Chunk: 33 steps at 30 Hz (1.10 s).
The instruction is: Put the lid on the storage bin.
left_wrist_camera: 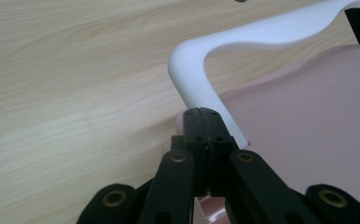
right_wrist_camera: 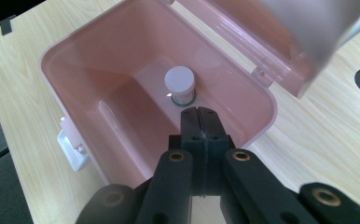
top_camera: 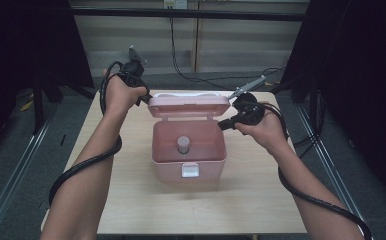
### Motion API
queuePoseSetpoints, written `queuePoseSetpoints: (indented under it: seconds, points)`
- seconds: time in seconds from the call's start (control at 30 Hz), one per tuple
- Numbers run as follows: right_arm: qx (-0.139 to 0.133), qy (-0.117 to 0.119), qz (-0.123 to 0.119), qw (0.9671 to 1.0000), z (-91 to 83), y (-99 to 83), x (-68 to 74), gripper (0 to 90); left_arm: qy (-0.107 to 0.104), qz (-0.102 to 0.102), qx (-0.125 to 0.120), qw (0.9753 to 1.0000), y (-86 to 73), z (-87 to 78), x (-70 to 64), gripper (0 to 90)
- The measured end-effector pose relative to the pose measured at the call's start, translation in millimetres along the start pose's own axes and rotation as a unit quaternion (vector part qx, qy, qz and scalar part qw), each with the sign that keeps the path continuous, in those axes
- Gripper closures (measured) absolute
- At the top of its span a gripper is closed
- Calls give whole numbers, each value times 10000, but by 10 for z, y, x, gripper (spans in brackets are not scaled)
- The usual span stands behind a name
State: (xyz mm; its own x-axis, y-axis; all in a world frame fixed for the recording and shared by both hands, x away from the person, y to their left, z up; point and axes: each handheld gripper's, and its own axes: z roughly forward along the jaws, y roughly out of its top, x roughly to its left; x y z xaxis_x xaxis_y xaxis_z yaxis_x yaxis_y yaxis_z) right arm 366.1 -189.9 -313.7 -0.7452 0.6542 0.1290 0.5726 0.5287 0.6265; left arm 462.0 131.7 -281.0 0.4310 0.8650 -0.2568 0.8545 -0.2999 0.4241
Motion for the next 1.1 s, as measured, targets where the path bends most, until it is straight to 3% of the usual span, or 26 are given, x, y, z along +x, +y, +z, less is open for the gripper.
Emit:
queuePoseSetpoints:
  seconds: [1.1]
  points:
    - [-106, 130, -116, 9998, -6, -130, 40, 900, 150, 58, -64, 9998, -63, 26, 0, 854]
